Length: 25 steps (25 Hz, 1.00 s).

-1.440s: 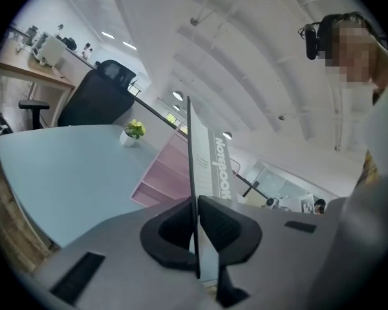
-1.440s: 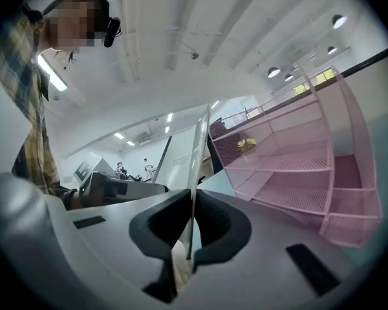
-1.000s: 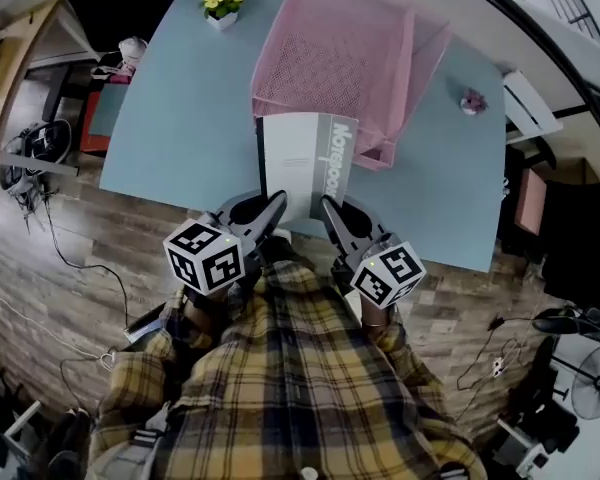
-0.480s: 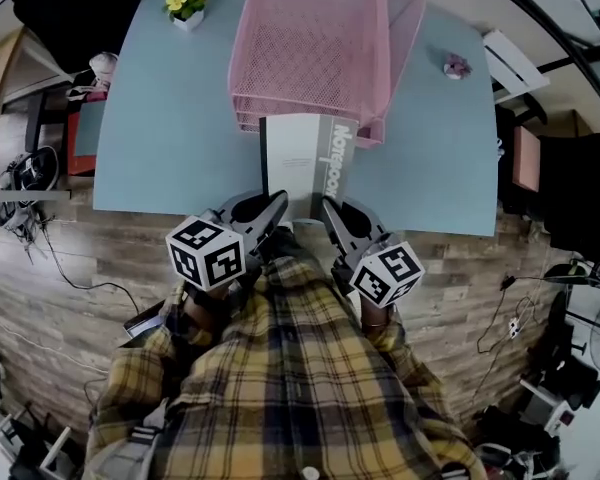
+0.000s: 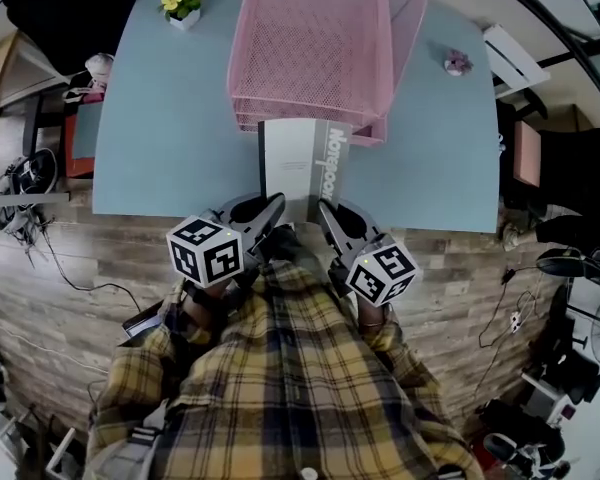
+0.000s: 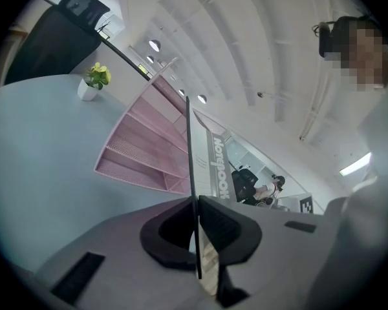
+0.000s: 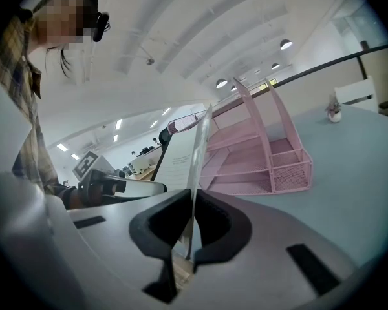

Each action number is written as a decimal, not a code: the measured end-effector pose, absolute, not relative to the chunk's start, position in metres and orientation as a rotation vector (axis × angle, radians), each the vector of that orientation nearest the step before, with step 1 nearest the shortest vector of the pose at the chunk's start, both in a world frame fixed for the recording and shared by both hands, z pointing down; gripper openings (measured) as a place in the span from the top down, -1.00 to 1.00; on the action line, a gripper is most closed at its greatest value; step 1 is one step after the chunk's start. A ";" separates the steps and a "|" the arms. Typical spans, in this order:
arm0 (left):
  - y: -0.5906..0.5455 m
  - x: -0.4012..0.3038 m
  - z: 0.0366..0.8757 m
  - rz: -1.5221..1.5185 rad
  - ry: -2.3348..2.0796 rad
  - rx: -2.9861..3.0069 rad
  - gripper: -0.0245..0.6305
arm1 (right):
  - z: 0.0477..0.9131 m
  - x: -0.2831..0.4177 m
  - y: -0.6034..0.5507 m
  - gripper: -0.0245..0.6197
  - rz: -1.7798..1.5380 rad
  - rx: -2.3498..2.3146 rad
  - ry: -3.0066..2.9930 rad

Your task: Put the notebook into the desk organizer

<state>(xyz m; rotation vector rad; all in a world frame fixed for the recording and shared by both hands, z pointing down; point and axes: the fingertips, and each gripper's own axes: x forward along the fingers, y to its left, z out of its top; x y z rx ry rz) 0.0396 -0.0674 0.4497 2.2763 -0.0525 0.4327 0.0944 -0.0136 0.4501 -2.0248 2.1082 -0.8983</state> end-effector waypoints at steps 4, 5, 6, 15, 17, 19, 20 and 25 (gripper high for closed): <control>-0.073 0.041 0.457 0.448 -0.051 2.256 0.89 | 0.459 0.097 -0.019 0.86 -0.937 -2.017 2.092; -0.074 0.042 0.459 0.451 -0.052 2.250 0.89 | 0.461 0.097 -0.021 0.86 -0.947 -2.014 2.087; -0.076 0.042 0.461 0.455 -0.052 2.244 0.89 | 0.463 0.098 -0.022 0.86 -0.957 -2.012 2.084; -0.095 0.052 0.467 0.462 -0.054 2.189 0.89 | 0.468 0.108 -0.041 0.85 -0.995 -2.002 2.091; -0.100 0.056 0.468 0.464 -0.052 2.172 0.89 | 0.469 0.111 -0.046 0.84 -1.009 -1.998 2.090; -0.105 0.060 0.468 0.460 -0.047 2.156 0.89 | 0.469 0.115 -0.050 0.84 -1.019 -1.990 2.081; -0.107 0.062 0.467 0.456 -0.044 2.148 0.89 | 0.469 0.118 -0.052 0.84 -1.023 -1.981 2.073; -0.118 0.071 0.471 0.425 -0.025 2.089 0.90 | 0.468 0.129 -0.062 0.84 -1.038 -1.930 2.047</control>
